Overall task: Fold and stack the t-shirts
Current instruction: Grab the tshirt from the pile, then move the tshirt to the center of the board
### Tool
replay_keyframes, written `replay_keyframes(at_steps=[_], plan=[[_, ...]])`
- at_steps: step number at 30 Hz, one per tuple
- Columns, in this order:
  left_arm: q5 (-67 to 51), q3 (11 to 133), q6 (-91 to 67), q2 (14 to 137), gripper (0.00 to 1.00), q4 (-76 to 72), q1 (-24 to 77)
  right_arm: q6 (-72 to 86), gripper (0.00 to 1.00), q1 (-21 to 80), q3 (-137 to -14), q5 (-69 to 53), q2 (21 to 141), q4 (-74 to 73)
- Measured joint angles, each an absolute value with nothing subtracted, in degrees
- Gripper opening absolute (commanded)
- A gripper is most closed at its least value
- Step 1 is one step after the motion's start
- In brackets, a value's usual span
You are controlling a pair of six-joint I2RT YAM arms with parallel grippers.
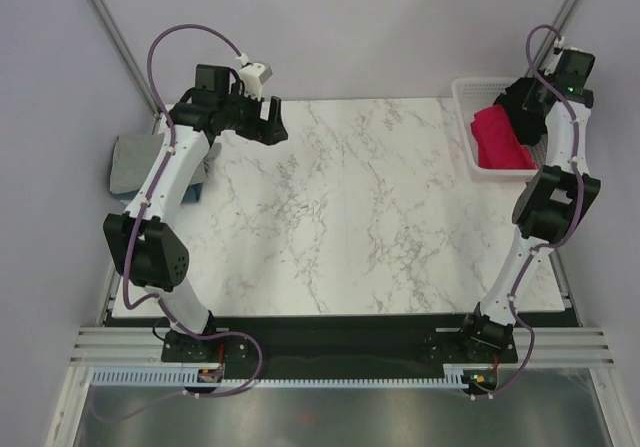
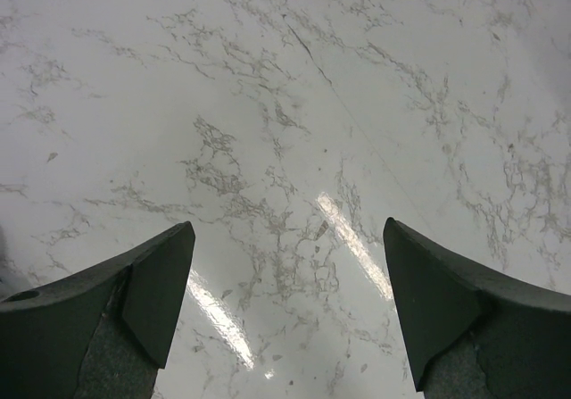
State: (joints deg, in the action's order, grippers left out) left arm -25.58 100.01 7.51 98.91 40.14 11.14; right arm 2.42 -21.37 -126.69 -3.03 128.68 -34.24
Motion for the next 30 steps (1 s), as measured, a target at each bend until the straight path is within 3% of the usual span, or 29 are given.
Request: replay_keyframes(at_steps=[8, 20, 28, 29, 30], plan=[[-25.69, 101.91, 6.94, 99.31, 0.93, 39.68, 11.29, 6.35, 0.0, -21.28, -128.07, -9.17, 114.26, -31.48], [-21.23, 102.61, 7.73, 100.03, 1.0, 38.94, 11.88, 16.05, 0.0, -19.59, -130.13, -23.53, 109.71, -26.98], [-13.61, 102.61, 9.58, 99.35, 1.0, 38.83, 11.86, 16.45, 0.0, -1.15, -123.5, -37.43, 101.36, -30.5], [-12.64, 102.61, 9.43, 99.31, 1.0, 38.81, 11.86, 15.9, 0.08, 1.98, -121.84, -39.07, 100.01, -30.94], [-11.9, 102.61, 9.28, 99.29, 1.0, 38.81, 11.86, 15.42, 0.47, 4.67, -120.53, -40.51, 98.85, -31.38]])
